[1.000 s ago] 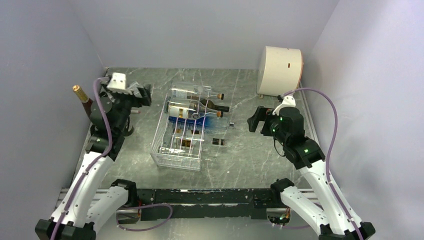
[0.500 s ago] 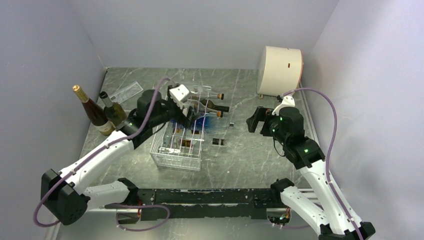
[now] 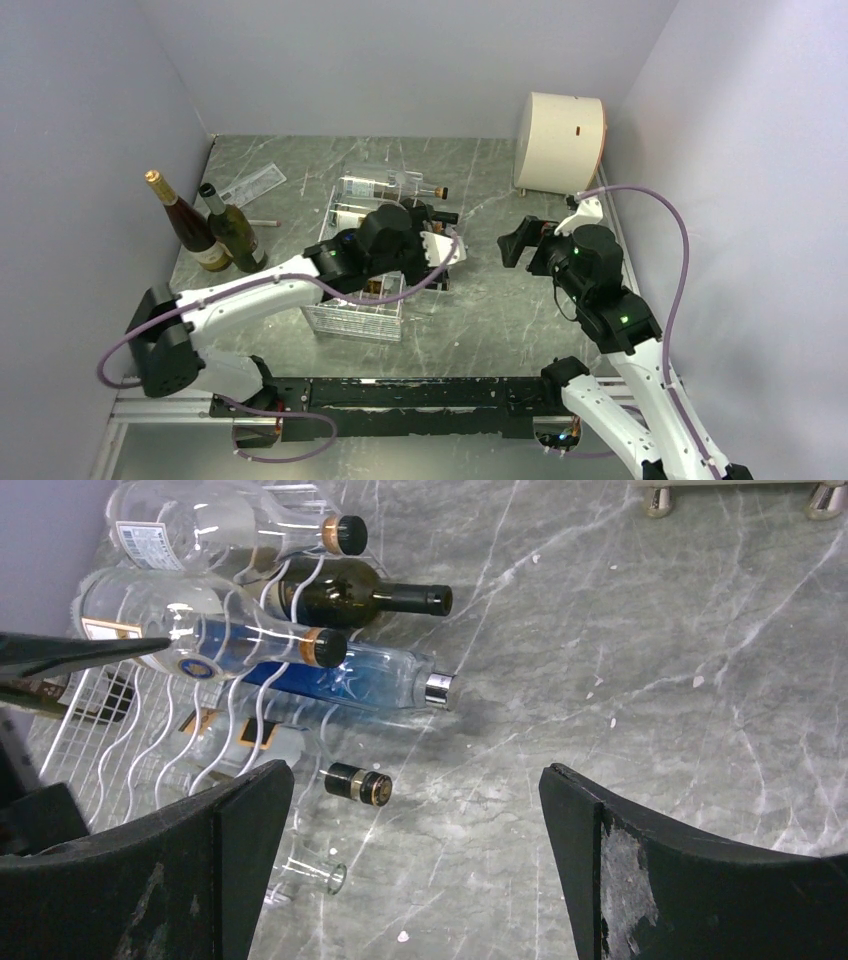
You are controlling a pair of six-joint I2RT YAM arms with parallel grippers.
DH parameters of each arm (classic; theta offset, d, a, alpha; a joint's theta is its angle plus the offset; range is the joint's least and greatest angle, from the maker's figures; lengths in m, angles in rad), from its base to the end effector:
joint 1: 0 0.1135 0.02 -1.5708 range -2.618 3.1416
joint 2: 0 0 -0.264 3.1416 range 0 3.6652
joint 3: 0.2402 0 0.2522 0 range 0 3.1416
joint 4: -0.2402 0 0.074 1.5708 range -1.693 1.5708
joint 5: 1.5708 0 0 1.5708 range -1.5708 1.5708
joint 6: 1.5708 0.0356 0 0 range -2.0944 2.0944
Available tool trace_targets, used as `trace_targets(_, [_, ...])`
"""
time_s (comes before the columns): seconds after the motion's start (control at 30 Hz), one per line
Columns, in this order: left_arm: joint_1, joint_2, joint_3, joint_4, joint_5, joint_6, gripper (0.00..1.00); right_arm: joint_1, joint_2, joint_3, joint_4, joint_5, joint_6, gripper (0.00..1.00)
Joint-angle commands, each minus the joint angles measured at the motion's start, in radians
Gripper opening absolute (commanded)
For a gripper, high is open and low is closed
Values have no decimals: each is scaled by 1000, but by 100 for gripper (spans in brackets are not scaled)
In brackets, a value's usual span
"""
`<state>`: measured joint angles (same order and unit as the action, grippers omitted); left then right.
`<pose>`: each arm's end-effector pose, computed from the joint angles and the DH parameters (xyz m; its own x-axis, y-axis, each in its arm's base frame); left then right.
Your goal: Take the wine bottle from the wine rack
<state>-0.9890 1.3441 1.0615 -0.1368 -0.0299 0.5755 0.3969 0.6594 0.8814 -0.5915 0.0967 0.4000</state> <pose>0.1727 -0.2607 0.3154 0.2586 0.5968 -0.7596 0.8098 0.2948 0.5073 0.1296 0.0506 0.3482 -0.4243 0.2424 -0.8725 -0.1482 0.9319 0.3310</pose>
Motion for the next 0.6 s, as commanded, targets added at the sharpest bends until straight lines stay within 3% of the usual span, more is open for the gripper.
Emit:
trace_targets(0.0, [-14,115,107,-62,-101,179,99,7,-32,-14,29,-3,-2,100])
trace_targets(0.17, [-14,216,161,-33,-147,258,94,7,-47,-4,23,-6,-9,100])
trace_targets(0.27, [-8,271,177,-5,-171,293,85,7,-72,7,13,34,-8,100])
trace_targets(0.57, [50,396,212,69,-208,340,70,7,-242,4,7,132,-12,100])
